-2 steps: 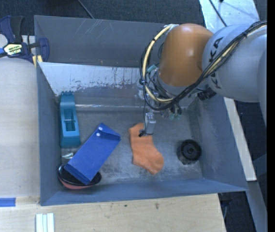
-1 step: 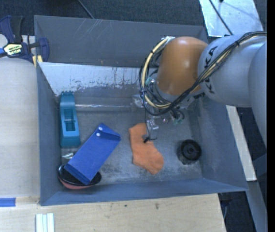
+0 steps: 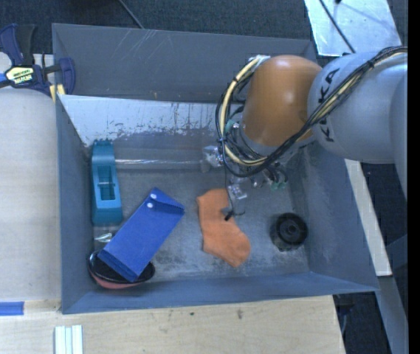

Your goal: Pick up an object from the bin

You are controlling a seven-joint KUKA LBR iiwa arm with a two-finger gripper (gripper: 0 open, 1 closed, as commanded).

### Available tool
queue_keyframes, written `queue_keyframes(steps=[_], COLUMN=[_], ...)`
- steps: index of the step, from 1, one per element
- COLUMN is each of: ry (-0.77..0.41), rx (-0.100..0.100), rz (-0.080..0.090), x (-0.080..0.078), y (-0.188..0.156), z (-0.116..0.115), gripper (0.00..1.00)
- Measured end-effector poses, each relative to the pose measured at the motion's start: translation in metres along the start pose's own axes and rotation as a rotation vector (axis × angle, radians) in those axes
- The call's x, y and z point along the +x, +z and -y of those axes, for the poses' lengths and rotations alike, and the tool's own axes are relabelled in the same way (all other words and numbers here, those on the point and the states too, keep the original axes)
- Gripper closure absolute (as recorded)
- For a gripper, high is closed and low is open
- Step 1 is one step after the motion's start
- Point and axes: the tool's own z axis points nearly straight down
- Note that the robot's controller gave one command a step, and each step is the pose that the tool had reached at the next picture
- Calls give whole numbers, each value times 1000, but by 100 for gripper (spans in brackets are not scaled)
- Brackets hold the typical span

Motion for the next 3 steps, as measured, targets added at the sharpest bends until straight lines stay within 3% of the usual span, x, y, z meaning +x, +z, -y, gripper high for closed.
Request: queue_keyframes(steps=[1,2,3], ry=[-73,-403,-561], rx=[2,0,0], rz=[6,2,5], x=[-3,6,-5], y=[-22,15,29], z=[1,-2,-4], gripper=[0,0,100])
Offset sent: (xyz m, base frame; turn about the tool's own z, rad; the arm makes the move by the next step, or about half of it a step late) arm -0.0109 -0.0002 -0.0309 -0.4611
